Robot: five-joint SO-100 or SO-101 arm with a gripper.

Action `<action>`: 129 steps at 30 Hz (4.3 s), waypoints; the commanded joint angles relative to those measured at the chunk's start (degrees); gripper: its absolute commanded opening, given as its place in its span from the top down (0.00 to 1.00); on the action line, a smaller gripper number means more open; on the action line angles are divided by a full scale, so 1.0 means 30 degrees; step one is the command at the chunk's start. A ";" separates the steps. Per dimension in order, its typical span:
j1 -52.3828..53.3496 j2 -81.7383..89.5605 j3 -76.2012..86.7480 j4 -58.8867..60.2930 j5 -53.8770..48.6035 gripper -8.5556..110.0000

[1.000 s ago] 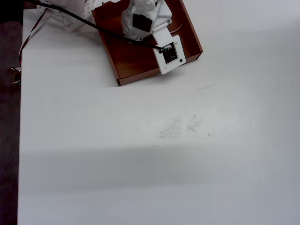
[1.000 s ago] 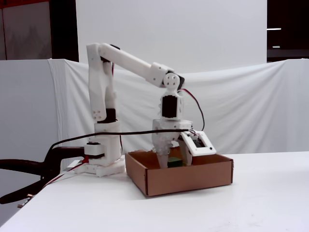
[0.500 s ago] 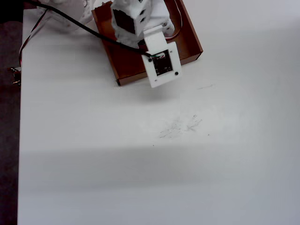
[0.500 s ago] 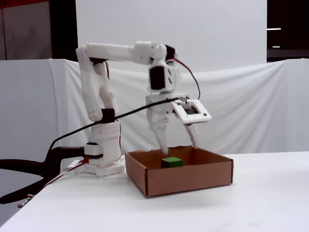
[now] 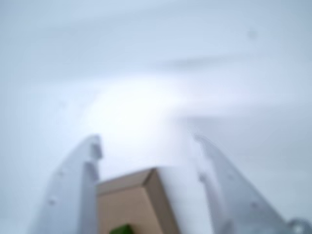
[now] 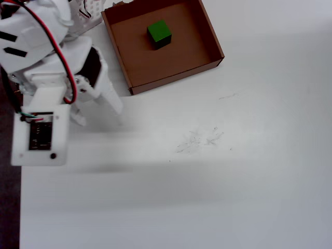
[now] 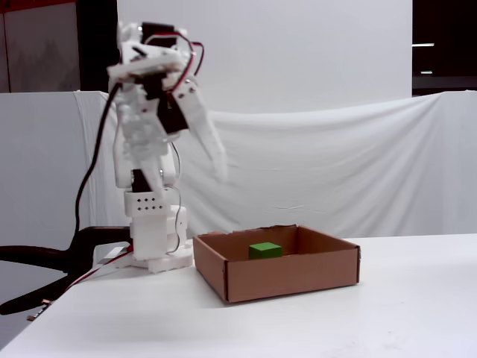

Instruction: Grasp a green cube and put it in a box.

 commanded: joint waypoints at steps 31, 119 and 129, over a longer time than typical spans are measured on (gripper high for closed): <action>1.0605 1.9131 1.7021 0.7061 -1.3066 0.81; 1.0576 1.9219 1.8135 0.6973 -1.1631 0.75; 1.0576 1.9219 1.8135 0.6973 -1.1602 0.75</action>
